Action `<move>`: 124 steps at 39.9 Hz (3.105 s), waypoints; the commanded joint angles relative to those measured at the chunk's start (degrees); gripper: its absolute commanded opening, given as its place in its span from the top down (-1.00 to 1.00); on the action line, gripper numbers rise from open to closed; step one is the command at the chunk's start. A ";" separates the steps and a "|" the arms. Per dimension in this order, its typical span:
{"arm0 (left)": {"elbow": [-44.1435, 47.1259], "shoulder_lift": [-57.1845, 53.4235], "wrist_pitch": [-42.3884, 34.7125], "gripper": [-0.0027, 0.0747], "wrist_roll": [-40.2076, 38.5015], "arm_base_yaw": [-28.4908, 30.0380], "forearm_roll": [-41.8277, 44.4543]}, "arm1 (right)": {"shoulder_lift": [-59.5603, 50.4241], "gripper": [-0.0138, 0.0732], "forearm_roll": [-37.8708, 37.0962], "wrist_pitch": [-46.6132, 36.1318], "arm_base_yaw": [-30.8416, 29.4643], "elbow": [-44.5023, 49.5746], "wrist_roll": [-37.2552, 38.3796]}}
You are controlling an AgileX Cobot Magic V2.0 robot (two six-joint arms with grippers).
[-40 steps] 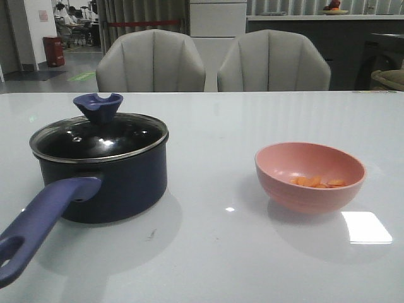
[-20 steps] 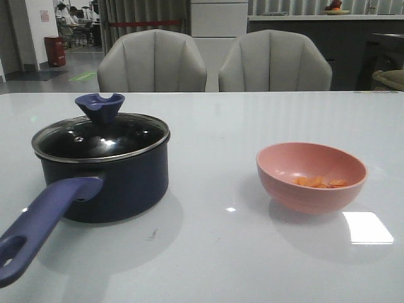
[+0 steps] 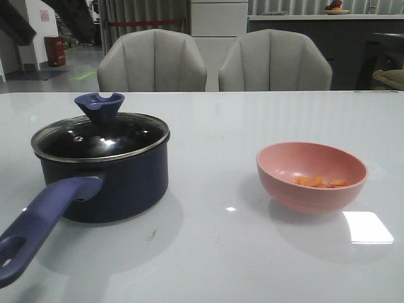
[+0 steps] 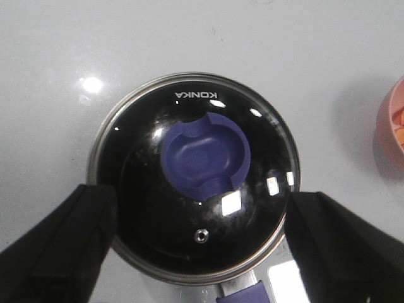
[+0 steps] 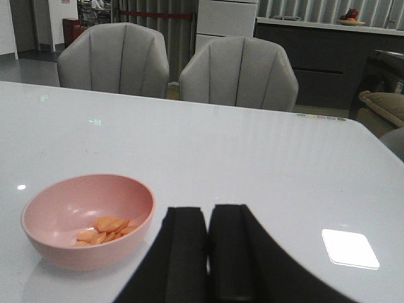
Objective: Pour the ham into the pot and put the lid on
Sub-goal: 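Move the left gripper over the pot and grasp the purple lid knob, then lift the glass lid off the pot with the left gripper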
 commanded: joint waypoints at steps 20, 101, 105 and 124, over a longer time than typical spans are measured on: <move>-21.31 19.15 12.84 -0.60 -10.24 -3.01 9.41 | -1.07 0.31 -0.68 -4.66 -0.31 -0.30 -0.02; -22.32 13.43 20.89 0.59 -11.85 1.68 15.10 | -1.07 0.31 -0.68 -4.66 -0.31 -0.30 -0.02; -18.58 10.43 18.96 0.59 -11.59 5.41 15.33 | -1.07 0.31 -0.68 -4.60 -0.31 -0.30 -0.02; 5.46 4.44 3.89 0.59 -1.91 24.65 6.87 | -1.07 0.31 -0.68 -4.60 -0.31 -0.30 -0.02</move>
